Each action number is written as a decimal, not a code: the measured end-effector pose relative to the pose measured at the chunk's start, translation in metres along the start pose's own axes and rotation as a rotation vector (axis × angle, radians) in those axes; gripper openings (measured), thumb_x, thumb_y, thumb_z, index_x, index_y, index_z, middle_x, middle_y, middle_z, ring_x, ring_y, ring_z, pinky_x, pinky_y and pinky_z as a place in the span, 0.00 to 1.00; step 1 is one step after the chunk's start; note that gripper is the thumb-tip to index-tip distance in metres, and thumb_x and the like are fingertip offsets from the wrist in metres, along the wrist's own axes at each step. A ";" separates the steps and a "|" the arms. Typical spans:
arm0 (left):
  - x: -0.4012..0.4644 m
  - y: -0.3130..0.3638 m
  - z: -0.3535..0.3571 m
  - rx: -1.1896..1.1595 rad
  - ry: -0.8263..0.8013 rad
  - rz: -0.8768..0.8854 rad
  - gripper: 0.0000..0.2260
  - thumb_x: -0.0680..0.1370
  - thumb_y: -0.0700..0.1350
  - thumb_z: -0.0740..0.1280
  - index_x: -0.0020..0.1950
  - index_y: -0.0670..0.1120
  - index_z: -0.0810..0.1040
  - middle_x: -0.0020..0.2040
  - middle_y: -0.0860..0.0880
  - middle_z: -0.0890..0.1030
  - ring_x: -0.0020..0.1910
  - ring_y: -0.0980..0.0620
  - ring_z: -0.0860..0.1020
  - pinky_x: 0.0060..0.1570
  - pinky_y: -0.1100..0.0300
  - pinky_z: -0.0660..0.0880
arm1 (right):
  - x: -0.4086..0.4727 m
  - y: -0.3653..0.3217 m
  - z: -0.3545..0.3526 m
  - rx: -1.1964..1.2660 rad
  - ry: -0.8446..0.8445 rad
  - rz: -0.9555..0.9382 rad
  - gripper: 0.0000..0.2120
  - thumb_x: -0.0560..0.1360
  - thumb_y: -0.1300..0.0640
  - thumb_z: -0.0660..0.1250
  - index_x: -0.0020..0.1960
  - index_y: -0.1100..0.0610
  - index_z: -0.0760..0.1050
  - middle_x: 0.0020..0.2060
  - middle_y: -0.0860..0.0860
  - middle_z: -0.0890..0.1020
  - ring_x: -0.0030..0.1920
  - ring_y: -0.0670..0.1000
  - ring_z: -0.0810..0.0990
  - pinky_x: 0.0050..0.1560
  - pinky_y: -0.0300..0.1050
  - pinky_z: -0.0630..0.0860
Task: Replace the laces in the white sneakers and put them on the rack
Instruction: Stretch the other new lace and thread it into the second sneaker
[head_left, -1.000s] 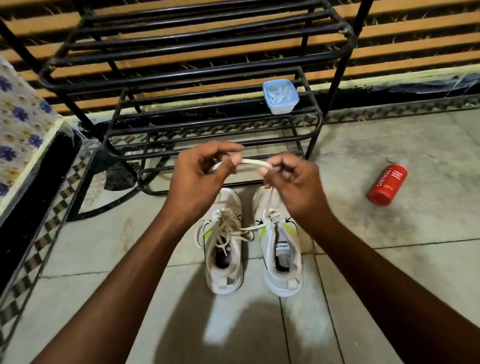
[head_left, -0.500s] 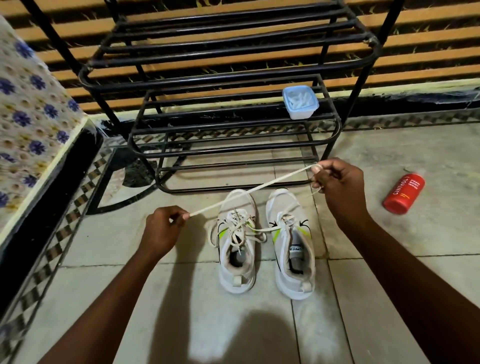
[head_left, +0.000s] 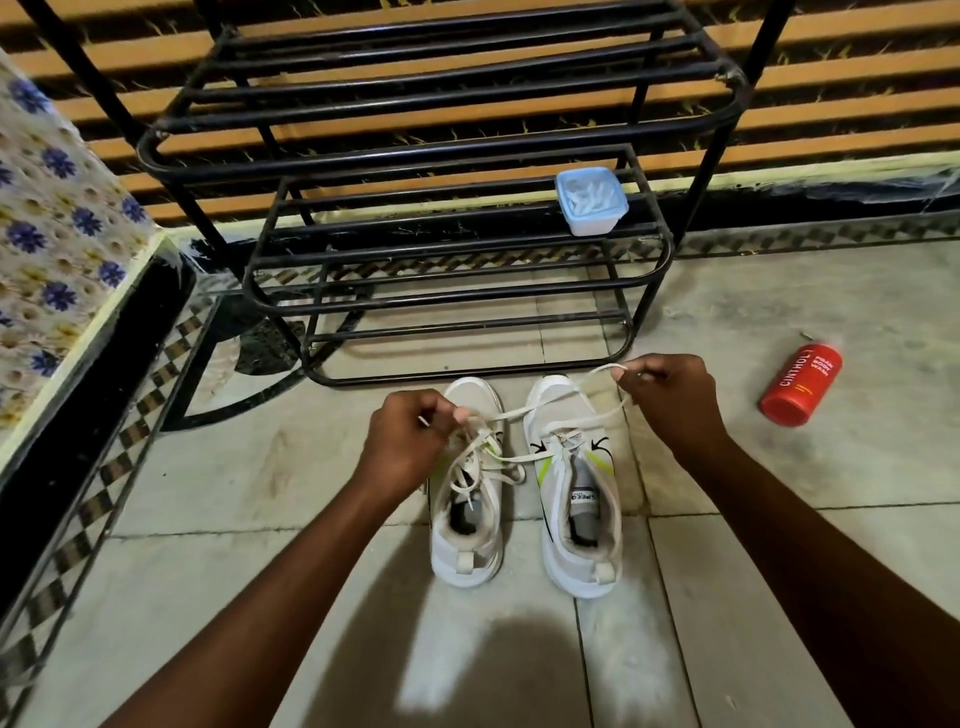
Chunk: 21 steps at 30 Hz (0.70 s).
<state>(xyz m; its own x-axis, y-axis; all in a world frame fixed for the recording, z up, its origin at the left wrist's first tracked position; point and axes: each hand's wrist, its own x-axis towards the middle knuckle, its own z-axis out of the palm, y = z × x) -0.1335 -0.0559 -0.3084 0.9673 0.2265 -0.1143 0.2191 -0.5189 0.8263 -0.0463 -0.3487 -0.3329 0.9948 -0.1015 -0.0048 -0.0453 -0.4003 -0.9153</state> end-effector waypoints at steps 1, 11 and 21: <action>-0.002 0.007 0.007 -0.054 -0.038 0.013 0.07 0.78 0.44 0.75 0.41 0.46 0.84 0.33 0.53 0.83 0.32 0.54 0.80 0.37 0.59 0.76 | -0.001 0.001 -0.001 0.075 -0.047 0.028 0.05 0.75 0.56 0.75 0.44 0.57 0.84 0.30 0.51 0.83 0.29 0.46 0.78 0.36 0.38 0.72; -0.015 0.043 0.082 -0.559 -0.028 -0.214 0.06 0.76 0.25 0.70 0.44 0.33 0.77 0.33 0.41 0.81 0.31 0.43 0.82 0.35 0.55 0.83 | -0.034 0.033 -0.002 0.034 -0.183 0.094 0.09 0.67 0.48 0.73 0.48 0.45 0.83 0.37 0.49 0.86 0.42 0.52 0.87 0.49 0.51 0.82; -0.016 0.029 0.116 -0.244 0.021 -0.131 0.07 0.72 0.33 0.78 0.41 0.35 0.81 0.37 0.47 0.86 0.41 0.50 0.86 0.44 0.57 0.82 | -0.088 0.036 0.009 -0.210 -0.223 -0.145 0.23 0.68 0.57 0.78 0.62 0.55 0.81 0.56 0.48 0.85 0.54 0.47 0.84 0.58 0.47 0.80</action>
<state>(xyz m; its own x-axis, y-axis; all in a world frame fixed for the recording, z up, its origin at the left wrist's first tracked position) -0.1276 -0.1705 -0.3467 0.9293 0.2968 -0.2197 0.3025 -0.2708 0.9139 -0.1345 -0.3460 -0.3688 0.9867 0.1625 0.0099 0.1032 -0.5771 -0.8102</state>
